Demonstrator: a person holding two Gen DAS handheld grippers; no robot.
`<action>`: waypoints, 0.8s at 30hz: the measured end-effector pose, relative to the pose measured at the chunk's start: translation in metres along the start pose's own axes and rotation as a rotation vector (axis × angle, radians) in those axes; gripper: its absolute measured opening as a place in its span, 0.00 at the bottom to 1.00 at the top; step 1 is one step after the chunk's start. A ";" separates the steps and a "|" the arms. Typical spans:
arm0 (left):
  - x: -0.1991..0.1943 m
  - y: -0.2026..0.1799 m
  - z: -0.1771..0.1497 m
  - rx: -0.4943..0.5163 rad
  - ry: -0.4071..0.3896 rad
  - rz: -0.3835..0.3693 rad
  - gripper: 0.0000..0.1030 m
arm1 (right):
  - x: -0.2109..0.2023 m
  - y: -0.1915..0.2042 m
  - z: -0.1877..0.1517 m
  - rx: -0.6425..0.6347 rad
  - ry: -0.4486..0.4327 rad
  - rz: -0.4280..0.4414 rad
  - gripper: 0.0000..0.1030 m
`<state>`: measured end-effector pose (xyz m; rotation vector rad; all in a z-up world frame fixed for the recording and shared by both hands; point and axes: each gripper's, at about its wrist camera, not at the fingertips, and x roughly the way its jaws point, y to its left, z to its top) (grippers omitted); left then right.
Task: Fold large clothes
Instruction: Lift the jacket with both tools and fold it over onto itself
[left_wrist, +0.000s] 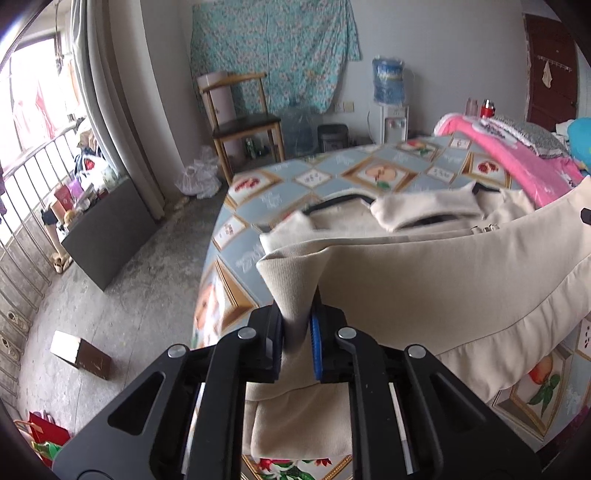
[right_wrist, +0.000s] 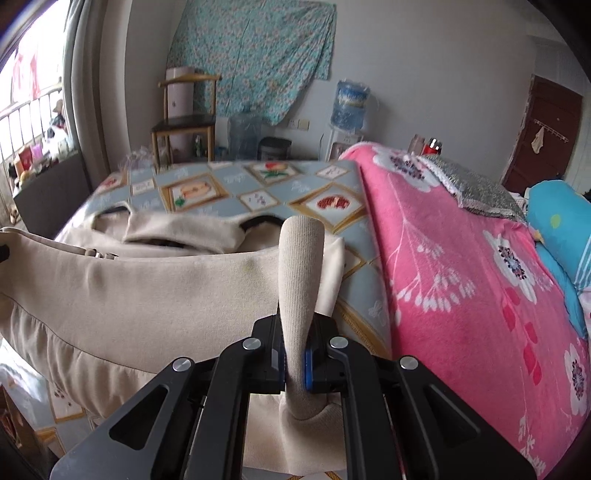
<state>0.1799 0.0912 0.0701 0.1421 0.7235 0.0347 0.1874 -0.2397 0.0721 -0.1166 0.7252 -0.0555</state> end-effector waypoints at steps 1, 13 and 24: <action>-0.003 0.001 0.007 0.002 -0.016 -0.001 0.11 | -0.002 -0.002 0.005 0.006 -0.015 0.002 0.07; 0.058 -0.003 0.098 0.080 -0.052 0.031 0.11 | 0.074 -0.018 0.090 0.027 -0.063 0.050 0.06; 0.217 -0.002 0.125 0.068 0.229 0.013 0.12 | 0.230 -0.020 0.097 0.067 0.171 0.099 0.06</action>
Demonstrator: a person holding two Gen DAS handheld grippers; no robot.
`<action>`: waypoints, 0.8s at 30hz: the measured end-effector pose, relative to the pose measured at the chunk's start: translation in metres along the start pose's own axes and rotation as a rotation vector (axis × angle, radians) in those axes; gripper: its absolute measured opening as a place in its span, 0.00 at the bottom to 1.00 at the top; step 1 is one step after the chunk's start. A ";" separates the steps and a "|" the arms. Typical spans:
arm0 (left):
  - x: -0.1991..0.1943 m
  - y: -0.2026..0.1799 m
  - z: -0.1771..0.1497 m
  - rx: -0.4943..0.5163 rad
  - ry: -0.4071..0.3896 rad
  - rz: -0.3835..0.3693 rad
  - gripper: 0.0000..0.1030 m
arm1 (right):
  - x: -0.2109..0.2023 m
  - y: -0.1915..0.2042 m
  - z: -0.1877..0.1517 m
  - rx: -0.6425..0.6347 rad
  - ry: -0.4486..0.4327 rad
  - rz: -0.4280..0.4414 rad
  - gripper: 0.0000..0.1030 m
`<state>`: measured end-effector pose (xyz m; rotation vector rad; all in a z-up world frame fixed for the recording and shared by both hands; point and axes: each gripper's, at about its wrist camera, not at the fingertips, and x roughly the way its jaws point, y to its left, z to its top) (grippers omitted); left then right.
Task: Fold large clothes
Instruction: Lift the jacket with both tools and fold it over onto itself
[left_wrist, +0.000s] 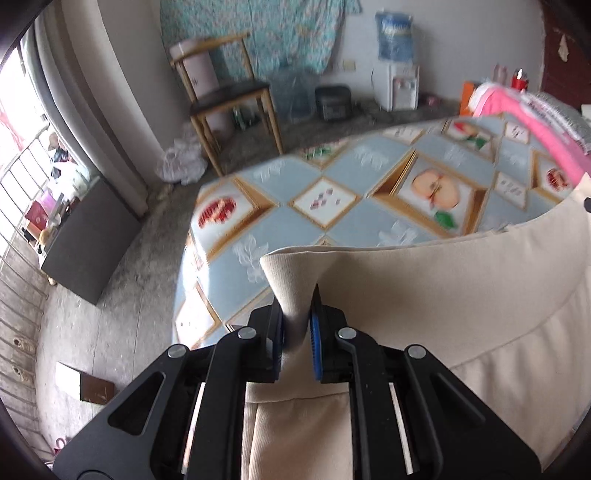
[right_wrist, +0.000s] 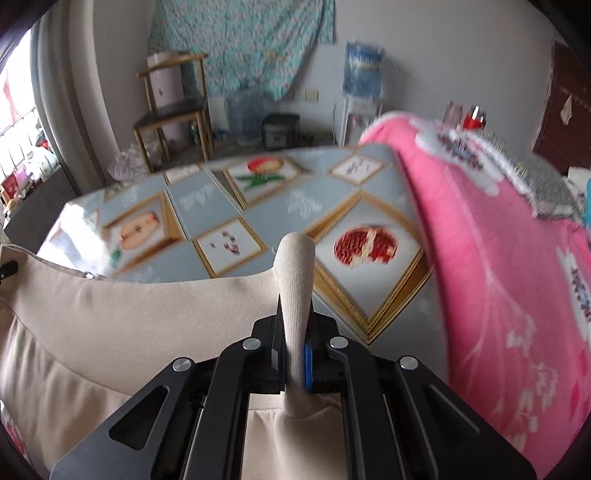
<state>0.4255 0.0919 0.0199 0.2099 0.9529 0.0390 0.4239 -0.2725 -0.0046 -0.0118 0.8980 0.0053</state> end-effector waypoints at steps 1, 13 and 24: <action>0.009 -0.002 -0.003 0.004 0.015 0.006 0.12 | 0.012 -0.002 -0.004 0.004 0.027 0.005 0.06; -0.027 0.057 -0.030 -0.166 -0.006 0.044 0.38 | -0.046 -0.068 -0.013 0.271 0.034 0.136 0.52; -0.090 0.076 -0.190 -0.500 0.106 -0.426 0.59 | -0.125 -0.080 -0.159 0.545 0.194 0.411 0.74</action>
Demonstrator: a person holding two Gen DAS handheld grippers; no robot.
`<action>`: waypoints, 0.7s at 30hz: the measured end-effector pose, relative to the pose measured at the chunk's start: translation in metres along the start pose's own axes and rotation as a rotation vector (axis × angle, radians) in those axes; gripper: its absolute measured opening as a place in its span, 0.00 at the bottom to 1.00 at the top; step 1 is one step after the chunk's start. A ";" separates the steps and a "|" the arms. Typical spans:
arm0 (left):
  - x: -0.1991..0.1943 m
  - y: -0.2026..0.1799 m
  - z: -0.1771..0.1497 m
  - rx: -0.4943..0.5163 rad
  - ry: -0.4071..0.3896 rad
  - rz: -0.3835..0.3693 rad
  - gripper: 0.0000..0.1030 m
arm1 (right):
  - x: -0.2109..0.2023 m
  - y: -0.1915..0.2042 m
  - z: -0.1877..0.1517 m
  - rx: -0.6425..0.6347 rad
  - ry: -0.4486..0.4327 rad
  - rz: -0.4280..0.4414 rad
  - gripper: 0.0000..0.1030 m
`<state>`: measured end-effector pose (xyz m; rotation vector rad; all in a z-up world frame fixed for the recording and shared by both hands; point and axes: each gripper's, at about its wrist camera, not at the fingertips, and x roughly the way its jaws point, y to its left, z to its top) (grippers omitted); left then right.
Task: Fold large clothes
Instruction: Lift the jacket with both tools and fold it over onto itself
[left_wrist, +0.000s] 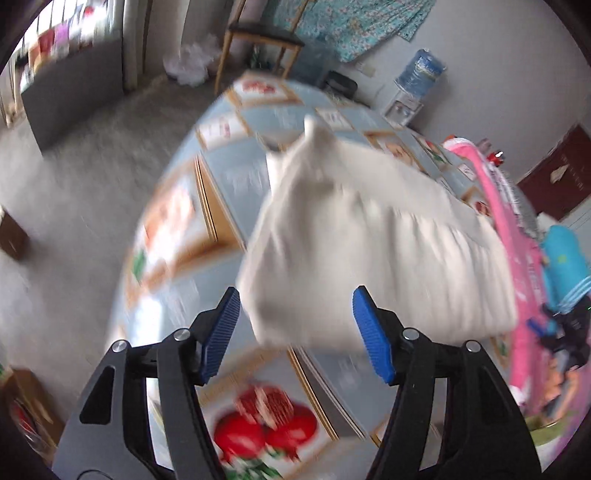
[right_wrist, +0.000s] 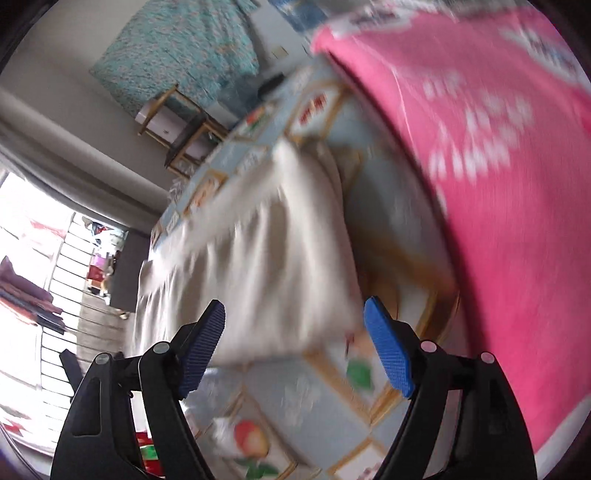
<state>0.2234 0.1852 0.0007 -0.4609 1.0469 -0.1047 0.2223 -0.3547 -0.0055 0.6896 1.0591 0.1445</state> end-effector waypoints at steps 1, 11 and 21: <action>0.004 0.005 -0.009 -0.038 0.019 -0.044 0.59 | 0.008 -0.007 -0.012 0.044 0.027 0.022 0.74; 0.041 0.051 -0.027 -0.458 0.000 -0.322 0.59 | 0.055 -0.023 -0.019 0.269 -0.050 0.098 0.73; 0.047 0.028 -0.017 -0.459 -0.129 -0.108 0.32 | 0.075 -0.035 -0.012 0.382 -0.174 0.087 0.34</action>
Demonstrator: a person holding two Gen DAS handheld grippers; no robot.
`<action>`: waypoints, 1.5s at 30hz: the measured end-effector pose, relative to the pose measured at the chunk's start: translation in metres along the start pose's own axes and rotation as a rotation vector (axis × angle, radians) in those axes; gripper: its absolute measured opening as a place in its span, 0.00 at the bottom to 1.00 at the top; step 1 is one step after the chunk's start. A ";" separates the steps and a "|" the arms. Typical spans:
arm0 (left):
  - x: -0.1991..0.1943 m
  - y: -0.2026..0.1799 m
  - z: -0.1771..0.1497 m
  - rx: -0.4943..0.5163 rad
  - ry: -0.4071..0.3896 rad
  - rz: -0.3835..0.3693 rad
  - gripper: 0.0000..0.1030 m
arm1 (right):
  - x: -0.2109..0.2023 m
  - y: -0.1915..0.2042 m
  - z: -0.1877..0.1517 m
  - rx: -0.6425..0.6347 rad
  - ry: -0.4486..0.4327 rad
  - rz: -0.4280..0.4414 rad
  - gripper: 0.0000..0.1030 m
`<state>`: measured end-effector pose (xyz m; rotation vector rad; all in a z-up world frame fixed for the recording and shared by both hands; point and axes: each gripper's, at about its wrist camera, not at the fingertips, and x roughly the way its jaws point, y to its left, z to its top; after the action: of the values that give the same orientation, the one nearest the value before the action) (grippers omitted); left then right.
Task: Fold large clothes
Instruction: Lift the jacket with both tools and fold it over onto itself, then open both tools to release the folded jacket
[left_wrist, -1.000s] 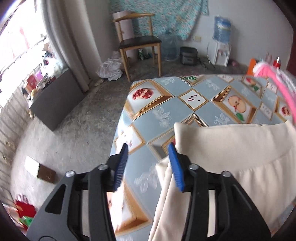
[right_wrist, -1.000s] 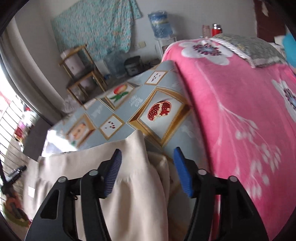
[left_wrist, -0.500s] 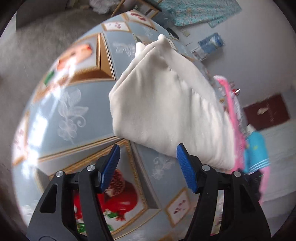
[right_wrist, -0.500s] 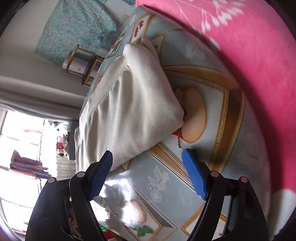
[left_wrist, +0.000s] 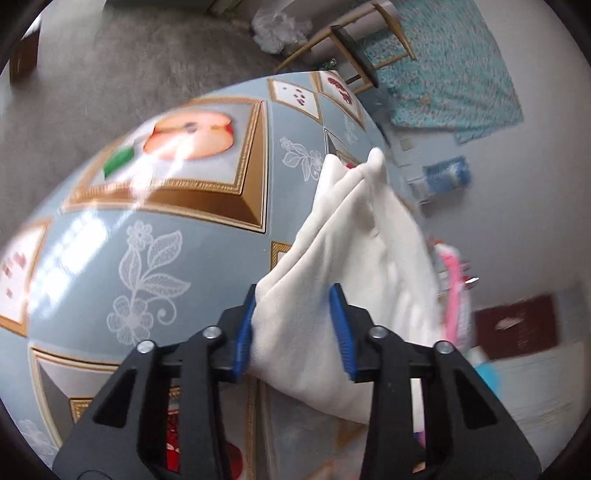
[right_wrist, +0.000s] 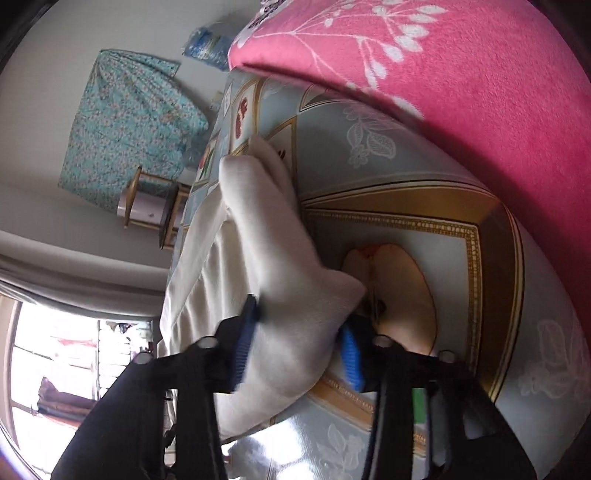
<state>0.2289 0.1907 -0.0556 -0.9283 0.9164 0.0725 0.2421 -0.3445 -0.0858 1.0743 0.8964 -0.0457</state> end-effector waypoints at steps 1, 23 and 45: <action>-0.002 -0.010 0.001 0.058 -0.009 0.042 0.32 | 0.001 0.001 0.000 -0.003 -0.002 -0.002 0.34; 0.001 0.013 -0.009 -0.138 0.103 -0.115 0.45 | 0.001 -0.003 0.003 0.005 0.096 0.057 0.50; -0.126 -0.076 -0.089 0.682 -0.214 0.218 0.13 | -0.083 0.032 -0.037 -0.334 0.037 -0.035 0.20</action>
<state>0.1235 0.1198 0.0600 -0.1821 0.7616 0.0390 0.1794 -0.3306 -0.0142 0.7506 0.9183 0.0927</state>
